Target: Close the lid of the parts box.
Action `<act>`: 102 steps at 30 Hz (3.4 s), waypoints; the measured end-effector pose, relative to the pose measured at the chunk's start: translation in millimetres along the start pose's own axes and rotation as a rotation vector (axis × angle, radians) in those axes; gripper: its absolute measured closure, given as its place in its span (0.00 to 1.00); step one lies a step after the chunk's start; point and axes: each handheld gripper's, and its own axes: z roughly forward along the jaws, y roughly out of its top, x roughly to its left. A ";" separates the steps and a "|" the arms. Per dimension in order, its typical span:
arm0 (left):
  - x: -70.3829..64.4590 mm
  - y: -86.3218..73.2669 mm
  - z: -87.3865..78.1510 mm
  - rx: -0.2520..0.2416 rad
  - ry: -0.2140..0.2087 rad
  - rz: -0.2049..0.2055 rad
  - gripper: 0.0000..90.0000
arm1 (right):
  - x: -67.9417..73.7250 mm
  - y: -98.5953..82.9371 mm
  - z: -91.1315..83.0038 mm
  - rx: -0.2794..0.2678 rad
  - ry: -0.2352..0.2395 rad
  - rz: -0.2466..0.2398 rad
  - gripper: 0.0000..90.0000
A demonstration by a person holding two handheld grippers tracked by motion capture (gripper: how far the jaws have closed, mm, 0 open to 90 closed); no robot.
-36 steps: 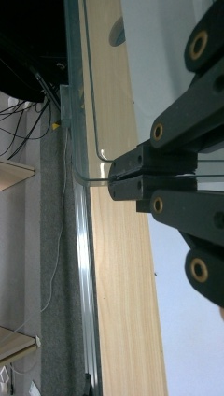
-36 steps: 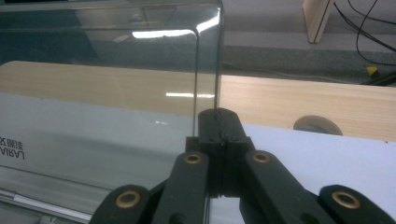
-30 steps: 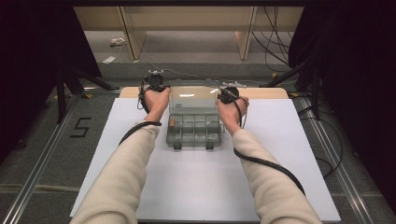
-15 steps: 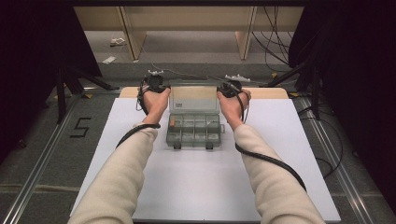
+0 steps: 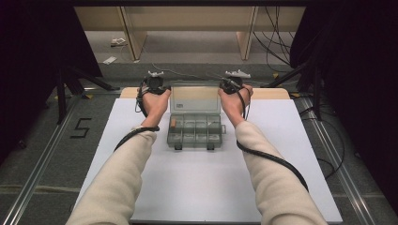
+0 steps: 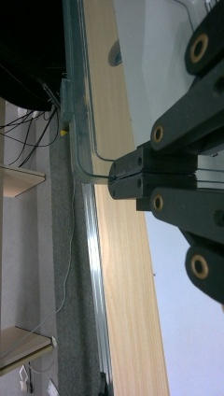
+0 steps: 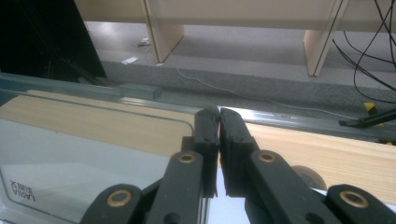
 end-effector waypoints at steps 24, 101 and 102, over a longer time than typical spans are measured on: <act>-3.3 -11.2 -22.8 -0.038 0.002 0.043 0.99 | 9.5 -6.6 -22.1 -0.029 -0.005 -0.003 0.98; -7.9 -41.5 -52.7 -0.131 -0.012 0.108 0.99 | 17.2 -31.6 -61.6 -0.077 0.034 -0.062 0.98; -7.9 -41.7 -53.0 -0.131 -0.013 0.108 0.99 | 17.1 -32.0 -61.9 -0.078 0.034 -0.063 0.98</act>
